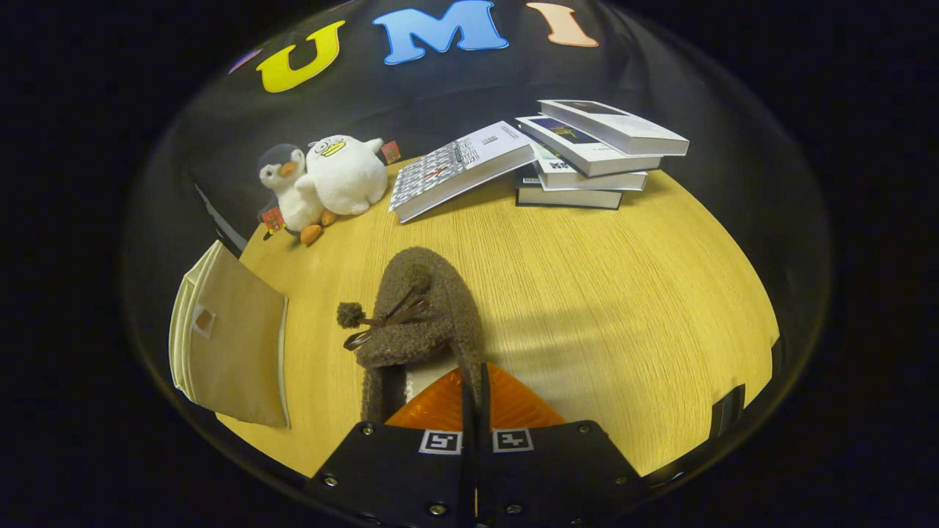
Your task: Open the storage box then place both shoes into the box .Put the left shoe in first, then the right shoe, with the right side of both shoes facing outward in a uniform manner.
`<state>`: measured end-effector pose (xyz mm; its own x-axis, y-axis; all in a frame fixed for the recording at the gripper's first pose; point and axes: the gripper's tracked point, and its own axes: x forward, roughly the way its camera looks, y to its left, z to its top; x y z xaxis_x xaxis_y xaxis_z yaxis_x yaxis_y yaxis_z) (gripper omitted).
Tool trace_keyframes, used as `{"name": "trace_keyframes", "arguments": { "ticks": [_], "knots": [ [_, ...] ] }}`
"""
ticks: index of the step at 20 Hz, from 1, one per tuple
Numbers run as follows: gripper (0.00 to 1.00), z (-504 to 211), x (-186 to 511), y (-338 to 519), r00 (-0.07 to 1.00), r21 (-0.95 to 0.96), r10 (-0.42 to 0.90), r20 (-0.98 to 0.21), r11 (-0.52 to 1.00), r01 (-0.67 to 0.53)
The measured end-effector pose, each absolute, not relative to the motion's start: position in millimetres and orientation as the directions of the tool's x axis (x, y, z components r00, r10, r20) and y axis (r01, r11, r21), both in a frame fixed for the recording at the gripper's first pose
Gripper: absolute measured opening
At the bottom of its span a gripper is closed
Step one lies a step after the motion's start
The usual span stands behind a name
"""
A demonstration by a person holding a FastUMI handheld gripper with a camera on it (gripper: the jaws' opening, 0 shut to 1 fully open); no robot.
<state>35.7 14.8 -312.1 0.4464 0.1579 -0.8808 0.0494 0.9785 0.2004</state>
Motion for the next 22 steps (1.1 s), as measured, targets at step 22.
{"name": "trace_keyframes", "arguments": {
  "ticks": [22],
  "knots": [
    [0.01,-185,69,179,0.545,0.365,0.306,-0.78,0.931,0.0]
  ]
}}
